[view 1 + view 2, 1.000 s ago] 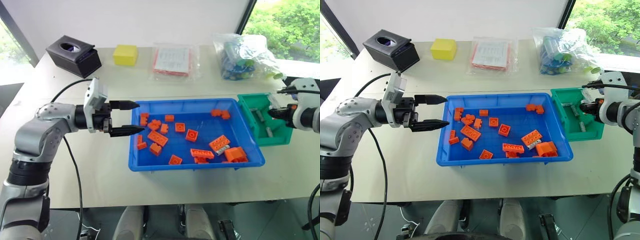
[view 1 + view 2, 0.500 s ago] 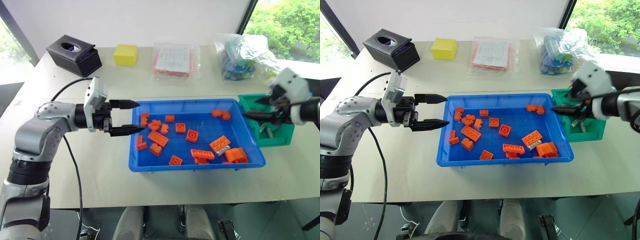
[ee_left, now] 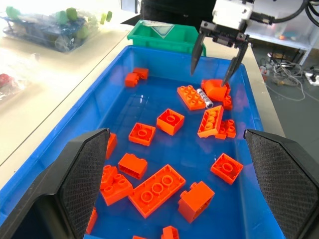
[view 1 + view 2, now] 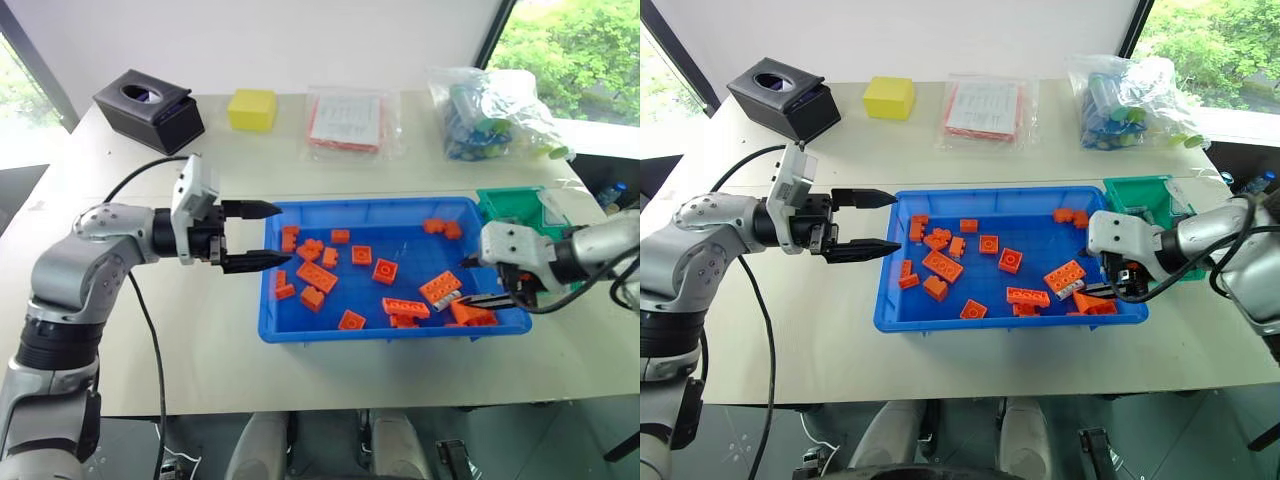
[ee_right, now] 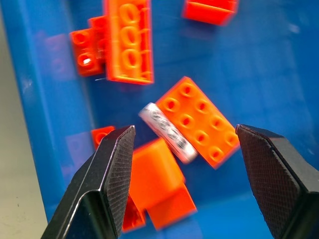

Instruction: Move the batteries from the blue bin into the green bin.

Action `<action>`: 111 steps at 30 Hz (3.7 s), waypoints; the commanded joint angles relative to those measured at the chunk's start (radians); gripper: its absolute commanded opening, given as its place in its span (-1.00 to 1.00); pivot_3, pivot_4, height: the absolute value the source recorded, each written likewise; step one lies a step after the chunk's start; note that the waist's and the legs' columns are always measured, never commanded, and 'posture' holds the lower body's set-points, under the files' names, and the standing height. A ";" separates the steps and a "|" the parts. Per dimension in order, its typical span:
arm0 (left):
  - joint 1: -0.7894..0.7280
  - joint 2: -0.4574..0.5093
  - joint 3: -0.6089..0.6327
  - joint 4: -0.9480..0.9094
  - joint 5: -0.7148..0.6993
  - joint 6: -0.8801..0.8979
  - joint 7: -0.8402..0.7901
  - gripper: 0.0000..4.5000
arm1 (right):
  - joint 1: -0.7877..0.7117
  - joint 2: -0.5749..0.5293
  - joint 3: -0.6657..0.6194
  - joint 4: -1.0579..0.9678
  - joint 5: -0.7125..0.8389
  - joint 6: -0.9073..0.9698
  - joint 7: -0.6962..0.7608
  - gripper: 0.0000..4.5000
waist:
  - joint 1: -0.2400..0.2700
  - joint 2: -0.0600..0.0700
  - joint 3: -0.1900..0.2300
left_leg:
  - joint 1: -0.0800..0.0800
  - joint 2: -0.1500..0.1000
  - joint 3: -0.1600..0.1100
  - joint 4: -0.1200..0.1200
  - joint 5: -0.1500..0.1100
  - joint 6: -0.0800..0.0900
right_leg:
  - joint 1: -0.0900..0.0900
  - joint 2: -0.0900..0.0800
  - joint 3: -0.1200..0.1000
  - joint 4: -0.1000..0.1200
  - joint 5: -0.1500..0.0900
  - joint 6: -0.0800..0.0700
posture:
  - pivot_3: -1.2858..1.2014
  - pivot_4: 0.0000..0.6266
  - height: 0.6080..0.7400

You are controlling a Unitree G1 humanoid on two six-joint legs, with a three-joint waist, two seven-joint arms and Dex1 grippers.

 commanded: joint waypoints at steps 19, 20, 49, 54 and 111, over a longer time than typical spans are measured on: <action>0.010 0.020 0.051 -0.038 -0.026 -0.008 0.027 1.00 | -0.009 0.070 0.073 0.006 -0.133 -0.112 0.105 0.47 | 0.002 0.000 0.000 | 0.000 0.000 0.000 0.000 0.000 0.000 | 0.001 0.000 0.000 0.000 0.000 0.000 | 0.03 -0.52 0.28; 0.008 0.018 0.049 -0.036 -0.025 -0.009 0.027 1.00 | -0.017 0.077 0.081 0.006 -0.143 -0.114 0.107 0.47 | 0.001 0.000 0.000 | 0.000 0.000 0.000 0.000 0.000 0.000 | 0.001 0.000 0.000 0.000 0.000 0.000 | 0.03 -0.52 0.28; -0.014 0.008 0.043 -0.024 -0.019 -0.017 0.037 1.00 | -0.073 0.142 0.092 0.100 -0.241 -0.224 0.129 0.12 | 0.000 0.000 0.000 | 0.001 0.000 0.000 0.001 0.001 -0.001 | 0.001 0.000 0.000 0.001 0.000 -0.001 | 0.03 -0.52 0.28; -0.019 0.010 0.041 -0.021 -0.018 -0.017 0.036 1.00 | -0.067 0.121 0.054 0.089 -0.224 -0.229 0.124 0.12 | 0.001 0.000 0.000 | 0.001 0.000 0.000 0.001 0.001 -0.002 | 0.001 0.000 0.000 0.001 0.000 -0.001 | 0.03 -0.52 0.28; -0.042 -0.001 0.024 0.007 0.003 -0.033 0.002 1.00 | -0.173 0.167 -0.121 0.039 -0.046 0.142 0.039 -0.99 | 0.001 0.000 0.000 | 0.001 0.000 -0.001 0.002 0.001 -0.002 | 0.001 0.000 0.000 0.002 0.001 -0.001 | 0.03 -0.52 0.28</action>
